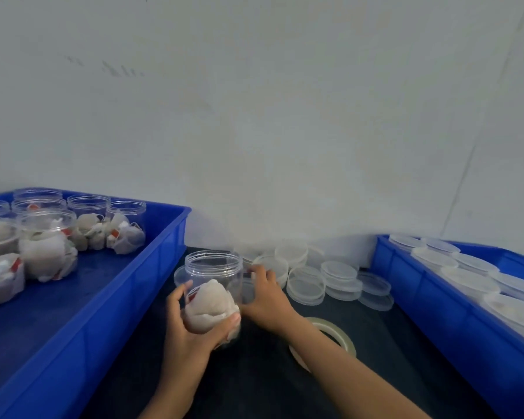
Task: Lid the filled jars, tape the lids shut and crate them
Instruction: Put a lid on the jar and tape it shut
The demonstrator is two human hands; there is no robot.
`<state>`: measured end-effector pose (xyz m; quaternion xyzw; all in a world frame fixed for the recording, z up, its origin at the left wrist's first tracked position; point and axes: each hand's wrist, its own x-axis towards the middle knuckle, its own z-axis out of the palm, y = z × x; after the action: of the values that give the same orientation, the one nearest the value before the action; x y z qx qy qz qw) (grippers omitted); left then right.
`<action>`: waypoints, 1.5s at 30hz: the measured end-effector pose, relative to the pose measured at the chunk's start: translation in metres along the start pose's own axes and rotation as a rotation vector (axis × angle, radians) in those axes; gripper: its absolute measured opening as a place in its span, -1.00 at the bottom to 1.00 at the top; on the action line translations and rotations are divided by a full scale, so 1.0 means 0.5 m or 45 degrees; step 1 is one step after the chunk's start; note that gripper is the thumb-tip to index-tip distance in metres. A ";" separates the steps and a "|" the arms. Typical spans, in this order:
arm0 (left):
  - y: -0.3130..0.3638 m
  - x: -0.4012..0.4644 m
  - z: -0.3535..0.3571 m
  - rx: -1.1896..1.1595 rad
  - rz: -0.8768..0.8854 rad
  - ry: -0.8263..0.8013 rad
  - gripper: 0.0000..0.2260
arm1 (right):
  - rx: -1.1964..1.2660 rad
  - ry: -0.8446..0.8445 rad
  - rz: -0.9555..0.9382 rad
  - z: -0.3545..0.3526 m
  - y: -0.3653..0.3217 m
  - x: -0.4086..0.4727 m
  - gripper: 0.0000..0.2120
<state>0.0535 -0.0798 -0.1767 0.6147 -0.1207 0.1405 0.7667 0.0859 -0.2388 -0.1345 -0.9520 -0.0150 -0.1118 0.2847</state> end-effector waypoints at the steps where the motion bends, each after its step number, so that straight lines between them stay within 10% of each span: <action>1: 0.002 -0.003 0.001 0.029 0.010 -0.020 -0.12 | 0.023 -0.001 0.006 -0.011 0.002 -0.023 -0.22; 21: 0.072 -0.057 0.001 0.629 0.258 -0.646 -0.08 | 0.908 0.087 -0.065 -0.130 0.068 -0.267 -0.02; 31: 0.079 -0.058 0.014 0.762 0.338 -0.690 -0.08 | 1.316 0.031 -0.066 -0.136 0.047 -0.277 -0.44; 38: 0.099 -0.062 0.020 1.028 0.404 -0.765 -0.06 | 1.035 0.218 -0.078 -0.100 0.011 -0.279 -0.61; 45: 0.070 -0.077 0.030 0.507 0.022 -0.611 0.19 | 1.034 0.375 -0.057 -0.082 -0.004 -0.277 -0.64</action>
<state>0.0049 -0.0898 -0.1552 0.7674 -0.2735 0.0186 0.5796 -0.0575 -0.2547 -0.1308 -0.7360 -0.0377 -0.2375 0.6328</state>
